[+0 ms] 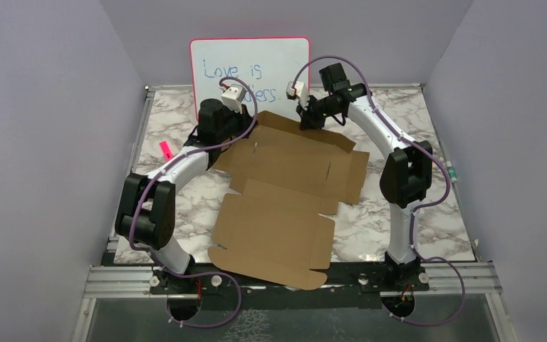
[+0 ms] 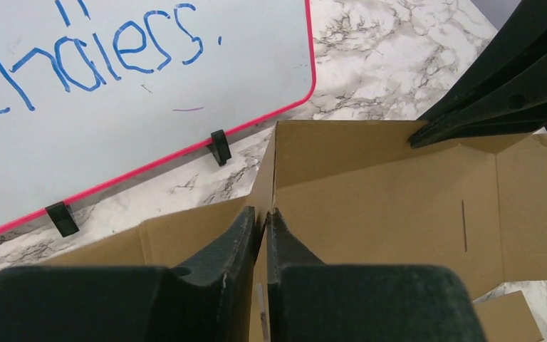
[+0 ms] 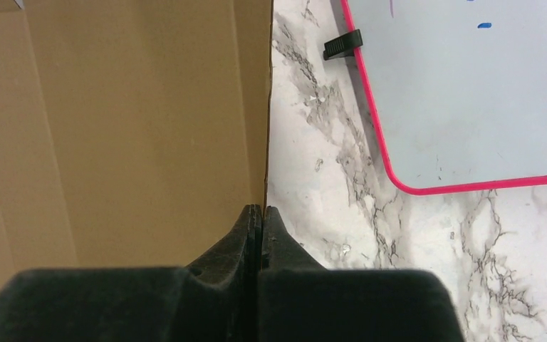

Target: Fold the paper box

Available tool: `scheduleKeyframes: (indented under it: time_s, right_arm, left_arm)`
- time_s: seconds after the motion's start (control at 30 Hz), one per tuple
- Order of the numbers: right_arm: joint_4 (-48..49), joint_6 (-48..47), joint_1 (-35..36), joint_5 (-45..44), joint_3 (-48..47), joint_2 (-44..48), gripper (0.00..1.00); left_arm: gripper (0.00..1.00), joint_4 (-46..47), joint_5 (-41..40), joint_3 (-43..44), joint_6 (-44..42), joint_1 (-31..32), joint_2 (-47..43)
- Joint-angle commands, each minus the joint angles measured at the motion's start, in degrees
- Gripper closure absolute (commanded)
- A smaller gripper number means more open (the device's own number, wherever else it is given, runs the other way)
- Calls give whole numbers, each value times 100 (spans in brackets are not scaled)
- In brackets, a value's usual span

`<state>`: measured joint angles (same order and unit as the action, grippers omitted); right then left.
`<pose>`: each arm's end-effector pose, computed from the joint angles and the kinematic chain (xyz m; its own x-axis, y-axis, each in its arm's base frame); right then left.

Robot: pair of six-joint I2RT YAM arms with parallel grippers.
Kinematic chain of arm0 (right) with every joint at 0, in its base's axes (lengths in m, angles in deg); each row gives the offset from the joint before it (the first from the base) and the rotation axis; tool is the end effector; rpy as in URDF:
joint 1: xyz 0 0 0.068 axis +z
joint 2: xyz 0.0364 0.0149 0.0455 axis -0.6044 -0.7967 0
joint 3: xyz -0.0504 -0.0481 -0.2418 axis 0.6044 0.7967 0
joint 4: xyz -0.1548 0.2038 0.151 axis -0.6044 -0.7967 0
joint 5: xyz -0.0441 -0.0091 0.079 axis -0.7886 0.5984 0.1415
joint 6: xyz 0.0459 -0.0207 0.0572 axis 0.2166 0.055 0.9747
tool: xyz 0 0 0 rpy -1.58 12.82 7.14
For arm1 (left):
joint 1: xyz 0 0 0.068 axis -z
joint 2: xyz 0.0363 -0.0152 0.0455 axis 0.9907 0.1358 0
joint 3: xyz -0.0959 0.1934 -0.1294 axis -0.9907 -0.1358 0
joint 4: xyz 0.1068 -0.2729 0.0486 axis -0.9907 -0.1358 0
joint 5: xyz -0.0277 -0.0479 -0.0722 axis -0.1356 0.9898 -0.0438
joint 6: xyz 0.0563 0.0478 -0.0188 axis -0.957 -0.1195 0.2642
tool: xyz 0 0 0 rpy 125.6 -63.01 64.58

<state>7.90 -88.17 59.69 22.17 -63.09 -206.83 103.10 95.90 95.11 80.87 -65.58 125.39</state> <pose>0.4513 0.2242 0.2443 -0.1048 -0.6839 -0.7220 -0.9611 0.2562 -0.1031 0.4086 -0.1463 0.2196 -0.3509 -0.0768 -0.9332 0.5463 0.7926 -0.2707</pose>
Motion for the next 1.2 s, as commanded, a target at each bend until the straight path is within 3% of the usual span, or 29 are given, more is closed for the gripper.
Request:
scheduleKeyframes:
  time_s: [0.0, 0.27, 0.5, 0.77, 1.17]
  right_arm:
    - [-105, -415, 72, -161, -160, 181, 99]
    - [57, -871, 433, -1439, 105, 608, 99]
    - [446, -1229, 839, -2560, 611, 1087, 96]
    - [675, -1639, 1191, -3275, 1131, 1507, 96]
    - [2066, -2679, 1400, -4101, 2100, 2230, 96]
  left_arm:
    - [85, 92, -40, 288, -103, 20, -92]
    - [63, -362, -373, 294, -29, 16, -578]
    - [35, -891, -1489, -67, 347, -117, -1366]
    - [26, -1467, -1118, -91, 907, -916, -1436]
    - [20, -1910, -151, 257, 1052, -1249, -719]
